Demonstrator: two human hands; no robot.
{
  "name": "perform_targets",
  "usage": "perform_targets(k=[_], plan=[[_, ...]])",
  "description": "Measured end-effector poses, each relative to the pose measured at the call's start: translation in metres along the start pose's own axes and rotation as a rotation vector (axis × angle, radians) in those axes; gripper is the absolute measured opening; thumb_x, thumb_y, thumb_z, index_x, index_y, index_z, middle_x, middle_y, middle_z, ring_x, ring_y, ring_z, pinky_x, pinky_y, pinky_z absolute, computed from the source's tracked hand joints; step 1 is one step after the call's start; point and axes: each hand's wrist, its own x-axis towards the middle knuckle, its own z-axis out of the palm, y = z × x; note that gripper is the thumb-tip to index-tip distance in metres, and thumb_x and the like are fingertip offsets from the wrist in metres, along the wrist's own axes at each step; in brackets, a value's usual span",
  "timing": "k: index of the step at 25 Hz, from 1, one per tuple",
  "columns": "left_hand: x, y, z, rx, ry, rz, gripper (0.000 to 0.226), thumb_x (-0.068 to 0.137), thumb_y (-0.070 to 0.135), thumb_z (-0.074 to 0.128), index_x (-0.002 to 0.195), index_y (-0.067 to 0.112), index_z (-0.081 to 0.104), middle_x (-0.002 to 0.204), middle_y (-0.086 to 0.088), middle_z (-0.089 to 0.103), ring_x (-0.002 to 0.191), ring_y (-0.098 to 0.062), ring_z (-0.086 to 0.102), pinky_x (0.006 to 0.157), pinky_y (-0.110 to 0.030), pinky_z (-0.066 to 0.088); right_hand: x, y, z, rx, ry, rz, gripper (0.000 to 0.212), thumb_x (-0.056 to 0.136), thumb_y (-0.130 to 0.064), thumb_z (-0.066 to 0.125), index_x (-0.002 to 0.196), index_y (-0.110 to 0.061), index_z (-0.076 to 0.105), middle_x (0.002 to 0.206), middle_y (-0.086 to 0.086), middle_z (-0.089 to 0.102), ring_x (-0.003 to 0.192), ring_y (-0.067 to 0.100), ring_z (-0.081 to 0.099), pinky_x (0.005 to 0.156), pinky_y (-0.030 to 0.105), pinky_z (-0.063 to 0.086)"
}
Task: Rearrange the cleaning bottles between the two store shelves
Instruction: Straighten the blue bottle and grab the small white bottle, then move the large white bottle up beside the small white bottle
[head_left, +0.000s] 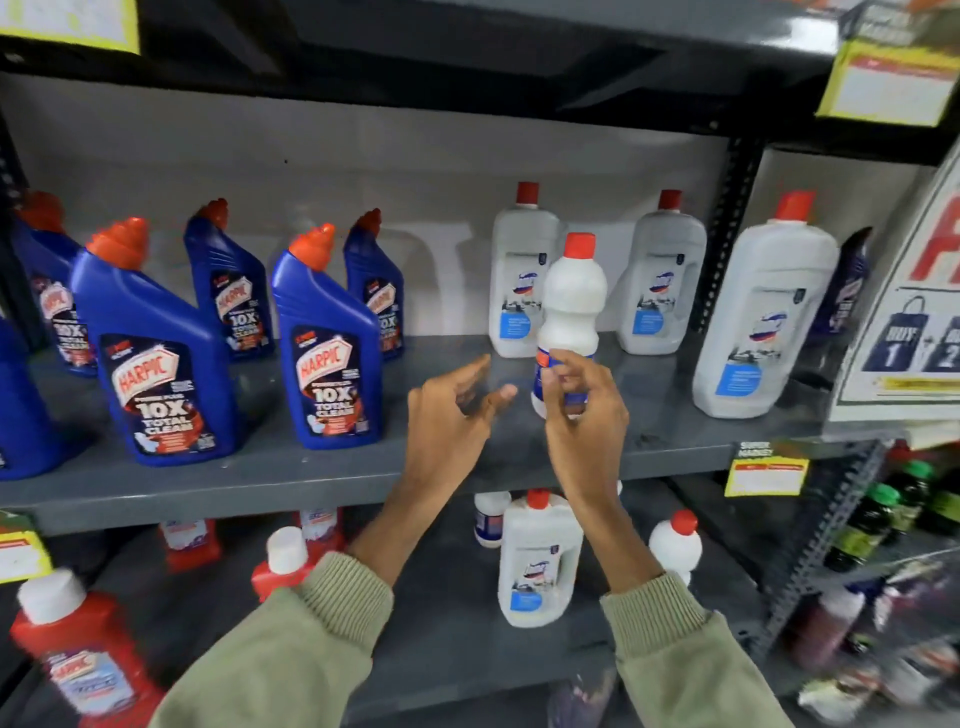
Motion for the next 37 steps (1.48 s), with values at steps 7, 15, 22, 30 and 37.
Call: perform_targets(k=[7,15,22,30,37], plan=[[-0.118,-0.046,0.086,0.011,0.174,0.080,0.017,0.083,0.017,0.072,0.097,0.013,0.079,0.107,0.009,0.074,0.096,0.000,0.073,0.081,-0.012,0.055,-0.060,0.092,-0.068,-0.009,-0.083,-0.050,0.009,0.093,-0.015,0.066,0.087,-0.010,0.070,0.074,-0.003,0.070,0.066,0.009,0.063,0.061,0.019,0.049],[-0.128,-0.129,0.141,0.215,0.101,-0.502,0.061,0.084,0.030,0.074,0.138,0.012,0.053,0.103,-0.020,0.076,0.071,-0.026,0.064,0.075,-0.010,0.040,-0.073,0.243,-0.057,-0.213,-0.567,0.432,0.048,0.097,-0.038,0.054,0.142,-0.022,0.048,0.144,0.005,0.058,0.135,0.024,0.051,0.113,0.052,0.041],[-0.132,-0.156,0.147,-0.058,-0.047,-0.615,0.029,0.087,0.016,0.063,0.103,0.038,0.069,0.083,0.016,0.077,0.078,-0.007,0.069,0.074,-0.042,0.058,-0.083,0.254,-0.062,-0.048,-0.665,0.561,0.033,0.096,-0.011,0.056,0.128,-0.014,0.049,0.105,-0.004,0.069,0.092,-0.002,0.069,0.085,0.033,0.058],[-0.138,-0.076,0.106,-0.003,-0.084,-0.384,0.043,0.084,0.019,0.065,0.106,0.055,0.067,0.078,0.019,0.075,0.068,-0.003,0.057,0.067,-0.034,0.058,-0.075,0.181,-0.112,0.020,-0.638,0.397,0.030,0.098,-0.012,0.058,0.127,-0.020,0.055,0.111,-0.018,0.070,0.099,-0.006,0.068,0.081,0.013,0.053],[-0.149,0.004,0.084,-0.065,0.002,-0.270,0.036,0.071,0.052,0.069,0.103,0.066,0.061,0.086,0.019,0.071,0.066,-0.006,0.052,0.061,-0.040,0.058,-0.070,0.109,-0.165,0.038,-0.613,0.296,0.036,0.098,-0.015,0.058,0.133,-0.024,0.058,0.116,-0.016,0.074,0.110,0.003,0.068,0.090,0.019,0.055]])
